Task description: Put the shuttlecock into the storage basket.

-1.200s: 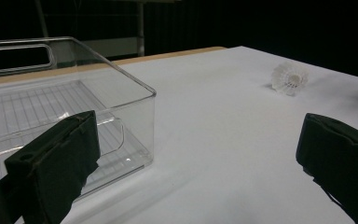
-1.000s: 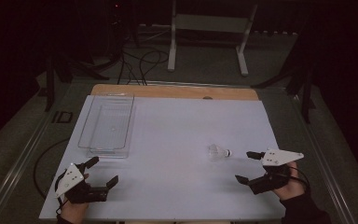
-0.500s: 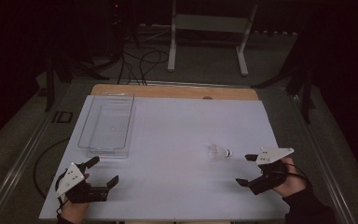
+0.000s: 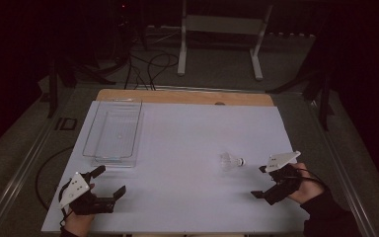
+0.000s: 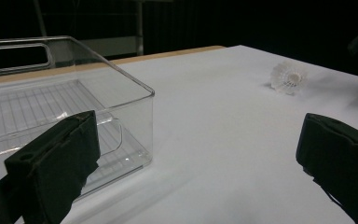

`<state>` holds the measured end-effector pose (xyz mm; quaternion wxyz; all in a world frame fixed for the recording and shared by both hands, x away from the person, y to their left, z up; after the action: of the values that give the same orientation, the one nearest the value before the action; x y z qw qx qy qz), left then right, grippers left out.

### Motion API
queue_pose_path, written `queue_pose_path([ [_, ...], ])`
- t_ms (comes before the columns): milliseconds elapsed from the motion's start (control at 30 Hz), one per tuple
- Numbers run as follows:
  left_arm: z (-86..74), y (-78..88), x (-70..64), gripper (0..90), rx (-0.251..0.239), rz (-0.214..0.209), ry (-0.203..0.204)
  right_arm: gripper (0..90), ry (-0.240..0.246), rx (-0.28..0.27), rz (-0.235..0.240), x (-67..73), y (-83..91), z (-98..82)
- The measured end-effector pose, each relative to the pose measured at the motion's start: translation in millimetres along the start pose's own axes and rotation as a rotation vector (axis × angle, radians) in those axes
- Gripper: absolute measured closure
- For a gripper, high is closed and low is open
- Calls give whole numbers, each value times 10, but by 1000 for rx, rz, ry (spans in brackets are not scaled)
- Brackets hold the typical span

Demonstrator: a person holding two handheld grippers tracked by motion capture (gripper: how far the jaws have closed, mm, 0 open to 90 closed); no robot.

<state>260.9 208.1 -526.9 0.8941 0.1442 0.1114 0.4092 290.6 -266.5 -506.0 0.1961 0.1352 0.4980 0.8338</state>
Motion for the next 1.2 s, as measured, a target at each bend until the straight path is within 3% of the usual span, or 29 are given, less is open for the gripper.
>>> queue_pose_path([
  [467,-2,0,-5,3,5,-2,-7,95,16,129,40,-44,-65,-27],
  [900,-2,-5,-7,3,5,-6,-4,95,18,230,-31,-170,-58,-57],
  [1200,-2,-5,-8,3,5,-9,-3,94,4,296,-9,-158,-134,-51],
])
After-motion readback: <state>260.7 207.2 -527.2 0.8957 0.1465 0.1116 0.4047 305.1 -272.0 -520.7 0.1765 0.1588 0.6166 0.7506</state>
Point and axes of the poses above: each handheld gripper's, and its own axes: y roughly backward along the jaws, z roughly out of its top, x roughly to its left, the point moved 7 cm from there along -y, roughly forward along the jaws, and after that the axes turned 6 degrees about x, right-handed, at the moved point
